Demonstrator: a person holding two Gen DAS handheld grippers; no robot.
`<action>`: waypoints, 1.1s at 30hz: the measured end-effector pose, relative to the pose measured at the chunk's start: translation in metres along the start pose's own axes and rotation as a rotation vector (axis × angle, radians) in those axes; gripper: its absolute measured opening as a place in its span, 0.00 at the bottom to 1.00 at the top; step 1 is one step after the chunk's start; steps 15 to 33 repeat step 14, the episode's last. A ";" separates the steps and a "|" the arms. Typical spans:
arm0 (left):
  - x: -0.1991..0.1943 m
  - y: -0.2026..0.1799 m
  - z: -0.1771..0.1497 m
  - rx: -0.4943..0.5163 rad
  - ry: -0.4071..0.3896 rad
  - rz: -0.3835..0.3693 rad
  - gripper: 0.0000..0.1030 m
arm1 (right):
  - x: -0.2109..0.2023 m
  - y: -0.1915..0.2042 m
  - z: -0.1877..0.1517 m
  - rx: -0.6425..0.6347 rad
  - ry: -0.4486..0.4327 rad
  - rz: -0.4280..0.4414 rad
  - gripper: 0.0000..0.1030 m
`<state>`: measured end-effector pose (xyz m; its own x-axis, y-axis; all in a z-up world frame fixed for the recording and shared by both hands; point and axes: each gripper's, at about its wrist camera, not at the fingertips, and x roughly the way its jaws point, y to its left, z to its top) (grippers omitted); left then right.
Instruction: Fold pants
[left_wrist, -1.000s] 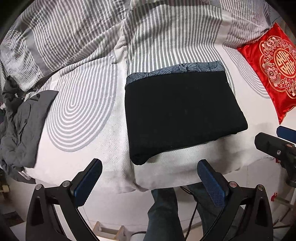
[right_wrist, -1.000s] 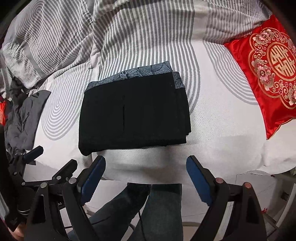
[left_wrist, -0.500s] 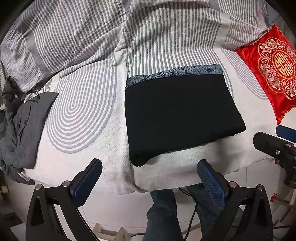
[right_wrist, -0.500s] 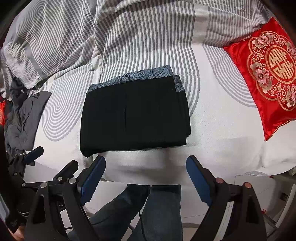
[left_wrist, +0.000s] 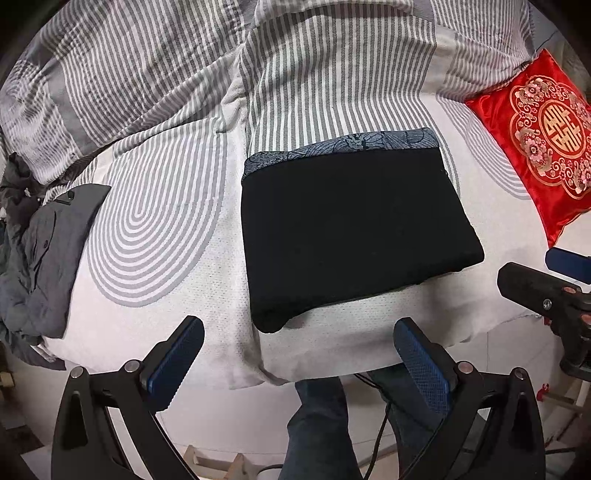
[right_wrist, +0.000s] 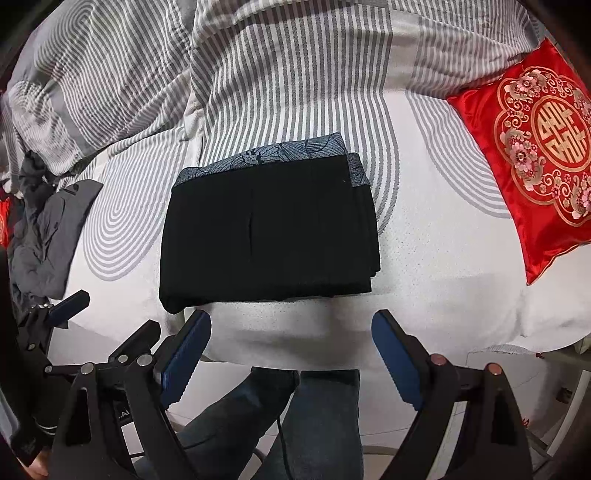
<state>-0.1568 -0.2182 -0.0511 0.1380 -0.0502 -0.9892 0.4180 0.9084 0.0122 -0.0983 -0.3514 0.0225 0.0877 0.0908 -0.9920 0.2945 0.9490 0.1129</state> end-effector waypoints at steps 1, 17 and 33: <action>0.000 0.000 0.000 -0.001 0.001 -0.002 1.00 | 0.000 0.000 0.000 -0.002 0.001 0.000 0.89; 0.002 -0.004 -0.001 -0.011 0.011 -0.038 1.00 | 0.001 -0.002 0.000 0.008 0.007 -0.008 0.89; 0.002 -0.004 -0.001 -0.011 0.011 -0.038 1.00 | 0.001 -0.002 0.000 0.008 0.007 -0.008 0.89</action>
